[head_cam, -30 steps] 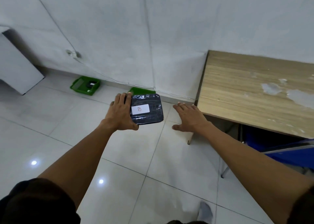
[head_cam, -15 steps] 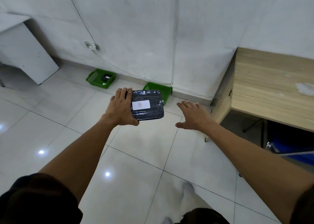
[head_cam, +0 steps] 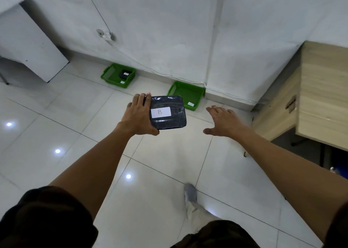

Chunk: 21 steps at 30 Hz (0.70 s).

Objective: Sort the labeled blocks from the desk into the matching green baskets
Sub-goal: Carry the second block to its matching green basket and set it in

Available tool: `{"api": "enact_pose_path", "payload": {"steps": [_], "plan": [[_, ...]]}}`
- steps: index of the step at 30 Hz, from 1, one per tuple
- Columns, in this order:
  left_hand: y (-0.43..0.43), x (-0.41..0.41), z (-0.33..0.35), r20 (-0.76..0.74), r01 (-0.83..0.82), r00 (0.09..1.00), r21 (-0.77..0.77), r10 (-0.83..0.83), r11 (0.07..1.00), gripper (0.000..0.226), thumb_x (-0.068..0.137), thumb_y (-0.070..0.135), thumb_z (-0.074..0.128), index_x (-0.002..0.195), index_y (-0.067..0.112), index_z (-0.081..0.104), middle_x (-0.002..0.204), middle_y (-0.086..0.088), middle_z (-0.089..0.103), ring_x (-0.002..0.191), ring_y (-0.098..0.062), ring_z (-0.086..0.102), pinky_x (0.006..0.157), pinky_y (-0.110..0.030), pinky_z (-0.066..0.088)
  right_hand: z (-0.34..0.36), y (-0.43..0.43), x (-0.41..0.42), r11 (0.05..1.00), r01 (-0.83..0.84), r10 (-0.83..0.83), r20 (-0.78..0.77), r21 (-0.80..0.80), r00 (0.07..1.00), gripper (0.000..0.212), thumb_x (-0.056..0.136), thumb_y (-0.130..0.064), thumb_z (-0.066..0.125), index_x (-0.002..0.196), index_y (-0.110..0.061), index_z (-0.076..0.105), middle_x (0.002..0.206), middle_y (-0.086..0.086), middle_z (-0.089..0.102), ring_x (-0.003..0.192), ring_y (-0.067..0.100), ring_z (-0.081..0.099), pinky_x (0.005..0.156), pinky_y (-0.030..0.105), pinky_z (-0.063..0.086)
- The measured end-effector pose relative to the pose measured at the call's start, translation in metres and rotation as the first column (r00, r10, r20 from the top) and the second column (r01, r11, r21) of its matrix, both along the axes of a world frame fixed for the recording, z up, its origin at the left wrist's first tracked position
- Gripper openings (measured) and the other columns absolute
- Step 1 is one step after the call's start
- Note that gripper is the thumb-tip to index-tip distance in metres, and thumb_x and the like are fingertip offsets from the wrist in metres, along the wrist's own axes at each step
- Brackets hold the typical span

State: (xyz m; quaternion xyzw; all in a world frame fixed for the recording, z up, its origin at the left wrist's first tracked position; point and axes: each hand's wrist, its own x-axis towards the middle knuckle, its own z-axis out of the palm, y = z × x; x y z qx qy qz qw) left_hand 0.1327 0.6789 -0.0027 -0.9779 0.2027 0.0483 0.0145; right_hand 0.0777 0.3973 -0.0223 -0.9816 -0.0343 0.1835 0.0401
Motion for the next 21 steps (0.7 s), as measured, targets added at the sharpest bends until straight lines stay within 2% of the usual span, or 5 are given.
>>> {"api": "enact_pose_path", "payload": {"steps": [7, 14, 21], "plan": [[0.007, 0.103, -0.018, -0.057, 0.013, 0.998, -0.002, -0.014, 1.0, 0.133, 0.047, 0.063, 0.077, 0.146, 0.004, 0.009, 0.145, -0.014, 0.026, 0.136, -0.033, 0.021, 0.109, -0.05, 0.03, -0.014, 0.013, 0.09, 0.998, 0.043, -0.042, -0.015, 0.048, 0.999, 0.09, 0.08, -0.057, 0.06, 0.148, -0.017, 0.018, 0.158, 0.009, 0.02, 0.145, 0.025, 0.024, 0.116, 0.047, 0.023], [0.014, 0.206, -0.057, -0.123, 0.127, 0.984, -0.048, -0.132, 0.991, 0.133, 0.045, 0.06, 0.077, 0.145, 0.004, 0.01, 0.146, -0.014, 0.026, 0.138, -0.033, 0.019, 0.113, -0.05, 0.026, -0.038, 0.039, 0.164, 0.99, 0.136, -0.134, -0.058, 0.032, 0.989, 0.088, 0.081, -0.055, 0.059, 0.148, -0.017, 0.018, 0.158, 0.009, 0.021, 0.144, 0.025, 0.026, 0.116, 0.046, 0.025], [0.025, 0.321, -0.084, -0.169, 0.273, 0.944, -0.084, -0.284, 0.958, 0.128, 0.044, 0.058, 0.078, 0.143, 0.004, 0.018, 0.141, -0.015, 0.032, 0.133, -0.033, 0.026, 0.109, -0.049, 0.029, -0.052, 0.07, 0.23, 0.949, 0.314, -0.309, -0.158, 0.011, 0.938, 0.085, 0.084, -0.051, 0.059, 0.149, -0.015, 0.017, 0.159, 0.01, 0.017, 0.143, 0.027, 0.027, 0.113, 0.045, 0.03]]}}
